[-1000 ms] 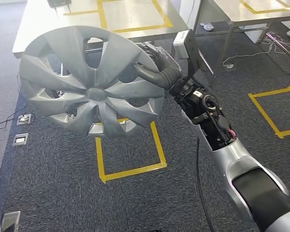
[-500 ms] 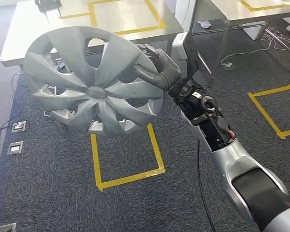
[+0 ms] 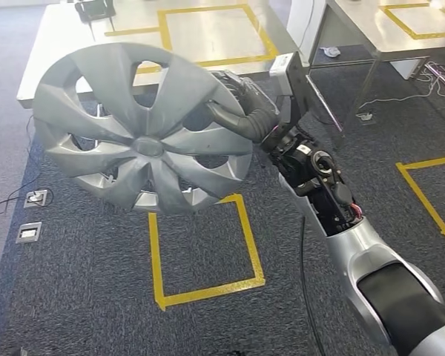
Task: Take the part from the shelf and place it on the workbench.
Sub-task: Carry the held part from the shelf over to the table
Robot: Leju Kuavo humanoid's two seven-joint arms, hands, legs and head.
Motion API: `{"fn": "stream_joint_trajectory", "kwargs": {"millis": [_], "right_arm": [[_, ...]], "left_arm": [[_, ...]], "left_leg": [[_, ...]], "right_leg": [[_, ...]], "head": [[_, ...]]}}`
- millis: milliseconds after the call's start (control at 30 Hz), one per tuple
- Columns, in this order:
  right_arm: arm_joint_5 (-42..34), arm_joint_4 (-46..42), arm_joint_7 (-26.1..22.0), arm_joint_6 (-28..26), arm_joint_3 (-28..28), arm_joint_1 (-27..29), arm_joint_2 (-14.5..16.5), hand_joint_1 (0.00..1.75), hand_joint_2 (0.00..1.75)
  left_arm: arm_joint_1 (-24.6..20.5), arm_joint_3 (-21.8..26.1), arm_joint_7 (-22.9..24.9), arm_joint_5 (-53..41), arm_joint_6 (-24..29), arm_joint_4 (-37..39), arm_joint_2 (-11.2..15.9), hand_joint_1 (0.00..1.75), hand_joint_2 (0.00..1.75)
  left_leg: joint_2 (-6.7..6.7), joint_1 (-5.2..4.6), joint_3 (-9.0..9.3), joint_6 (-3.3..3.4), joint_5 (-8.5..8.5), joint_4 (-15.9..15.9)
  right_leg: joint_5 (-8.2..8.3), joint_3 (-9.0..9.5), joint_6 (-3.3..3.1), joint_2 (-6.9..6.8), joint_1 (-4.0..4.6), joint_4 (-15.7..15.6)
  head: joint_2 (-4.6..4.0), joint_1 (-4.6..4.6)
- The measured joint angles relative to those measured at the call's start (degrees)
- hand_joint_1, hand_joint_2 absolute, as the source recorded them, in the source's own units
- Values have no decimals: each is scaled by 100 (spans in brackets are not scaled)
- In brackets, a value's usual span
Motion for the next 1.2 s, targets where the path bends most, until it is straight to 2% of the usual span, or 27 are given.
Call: {"fn": "stream_joint_trajectory", "kwargs": {"millis": [33, 67, 100, 133, 200, 233, 300, 367, 400, 433, 467, 500, 567, 600, 633, 700, 733, 800, 867, 900, 933, 967, 1000, 1067, 1100, 1133, 1200], "right_arm": [[-1, 1, -2, -1, -5, -1, -10, 175, 175], [-2, 1, -3, -1, -8, 2, -19, 175, 175], [-3, -4, -4, -1, -10, 1, -25, 175, 175], [-4, -13, -5, -1, -12, -8, -27, 175, 175], [-3, -36, -5, 0, -15, -42, -31, 175, 175], [-2, -42, -5, 0, -19, -61, -35, 175, 175], [-3, -48, -14, -1, -22, -67, -44, 175, 175], [-4, -48, -25, 1, -17, -43, -44, 175, 175], [-3, -46, -26, 2, -16, -24, -44, 175, 175], [-3, -44, -26, 4, -14, -8, -44, 175, 175], [-2, -43, -27, 9, -12, 1, -44, 175, 175], [-2, -42, -29, 16, -10, 4, -44, 175, 175], [-3, -34, -43, 38, -4, -15, -44, 175, 175], [-3, -29, -49, 46, 0, -33, -44, 175, 175], [-3, -25, -54, 52, 5, -54, -44, 175, 175], [0, -23, -57, 56, 10, -89, -44, 175, 175], [1, -22, -60, 58, 9, -102, -44, 175, 175], [2, -19, -67, 59, 8, -110, -44, 175, 175], [1, -8, -73, 59, 15, -96, -43, 175, 175], [1, 3, -73, 59, 19, -85, -42, 175, 175], [1, 16, -73, 59, 22, -76, -42, 175, 175], [2, 26, -72, 59, 24, -73, -42, 175, 175], [2, 33, -73, 59, 25, -75, -43, 175, 175], [-1, 42, -80, 59, 23, -82, -44, 175, 175], [-3, 45, -84, 59, 22, -85, -44, 175, 175], [-4, 49, -86, 59, 22, -86, -44, 175, 175], [-5, 50, -88, 59, 22, -87, -44, 175, 175]], "left_arm": [[2, 0, 1, 0, 1, 3, -8, 0, 175], [3, 0, 1, 0, 2, 7, -16, 0, 175], [0, -1, 1, 1, 3, 10, -24, 0, 175], [-12, -1, 1, 1, 4, 11, -28, 0, 175], [-48, -2, 0, 1, 7, 10, -26, 0, 175], [-63, -2, -1, 0, 8, 10, -24, 0, 175], [-73, -2, -3, 0, 11, 10, -21, 0, 175], [-59, -2, -3, 1, 16, 11, -20, 0, 175], [-50, -2, -2, 2, 17, 11, -22, 0, 175], [-42, -2, -2, 5, 19, 11, -23, 0, 175], [-37, -2, -2, 9, 19, 11, -21, 0, 175], [-34, -2, -2, 13, 19, 12, -18, 0, 175], [-22, -2, -3, 23, 20, 15, -7, 0, 175], [-18, -2, -4, 29, 21, 16, -4, 0, 175], [-17, -2, -6, 35, 21, 17, -2, 0, 175], [-29, -2, -12, 44, 22, 16, 3, 0, 175], [-34, -2, -14, 46, 23, 16, 7, 0, 175], [-37, -2, -18, 50, 23, 16, 11, 0, 175], [-31, -2, -19, 54, 23, 16, 3, 0, 175], [-23, -2, -18, 56, 23, 16, -3, 0, 175], [-16, -2, -18, 59, 23, 16, -8, 0, 175], [-9, -2, -18, 62, 23, 16, -10, 0, 175], [-4, -2, -19, 66, 23, 17, -11, 0, 175], [4, -2, -19, 73, 23, 25, -26, 0, 175], [6, -2, -19, 75, 23, 30, -33, 0, 175], [7, -2, -19, 77, 23, 34, -41, 0, 175], [3, -2, -19, 77, 23, 36, -41, 0, 175]], "left_leg": [[-11, -9, 84, -20, -78, 12], [-20, -19, 139, -47, -142, 9], [-24, -27, 178, -78, -190, 4], [-27, -35, 211, -111, -212, 7], [-13, -27, 158, -173, -159, 160], [6, -20, 20, -204, -90, 406], [48, -4, -491, -257, -101, 1146], [69, 8, -1001, -293, -445, 1685], [76, 14, -1154, -301, -614, 1734], [82, 19, -1219, -304, -658, 1604], [87, 22, -1210, -299, -527, 1317], [95, 22, -1154, -286, -214, 922], [113, 2, -1030, -236, 548, 218], [115, -19, -992, -202, 784, 40], [113, -36, -971, -163, 859, -24], [98, -38, -886, -80, 784, -46], [95, -26, -824, -38, 740, -60], [84, -15, -677, 19, 640, -76], [74, -20, -518, 41, 510, -76], [62, -22, -425, 42, 438, -76], [48, -22, -319, 39, 360, -76], [32, -25, -209, 33, 282, -77], [21, -28, -101, 24, 199, -77], [8, -48, 54, -6, 52, -59], [7, -60, 92, -21, 3, -42], [6, -71, 107, -33, -25, -25], [6, -76, 116, -43, -38, -6]], "right_leg": [[427, 16, -37, 3, 20, -391], [774, 54, -79, 6, 39, -665], [999, 76, -117, 9, 56, -826], [1046, 99, -150, 12, 69, -879], [982, 208, -221, 12, 59, -908], [954, 271, -257, 11, 51, -938], [870, 402, -304, 15, 36, -993], [749, 538, -316, 24, 33, -1005], [678, 621, -312, 30, 33, -1006], [604, 714, -305, 34, 33, -1006], [528, 812, -295, 36, 33, -1006], [449, 897, -279, 36, 33, -1009], [304, 1041, -227, 41, 45, -1011], [250, 1081, -192, 47, 50, -1031], [224, 1122, -157, 52, 55, -1031], [216, 1118, -96, 51, 46, -954], [228, 1042, -70, 43, 38, -772], [147, 658, -29, 29, 19, -100], [-160, 193, 0, 26, 11, 594], [-339, 31, 6, 25, 9, 741], [-435, -58, 8, 24, 9, 706], [-392, -77, -2, 22, 10, 500], [-147, -51, -25, 21, 17, 154], [742, -2, -98, 22, 52, -651], [1100, -2, -127, 24, 70, -929], [1308, -17, -143, 26, 83, -1084], [1321, -22, -146, 31, 87, -1129]], "head": [[0, 5], [-1, 3], [-1, -5], [-1, -22], [0, -34], [0, -40], [0, -59], [0, -79], [0, -81], [0, -85], [0, -89], [0, -92], [0, -114], [0, -121], [0, -127], [0, -119], [0, -112], [0, -81], [0, -58], [0, -48], [0, -38], [0, -26], [0, -12], [-1, 1], [-1, 2], [-2, -4], [-2, -13]]}}
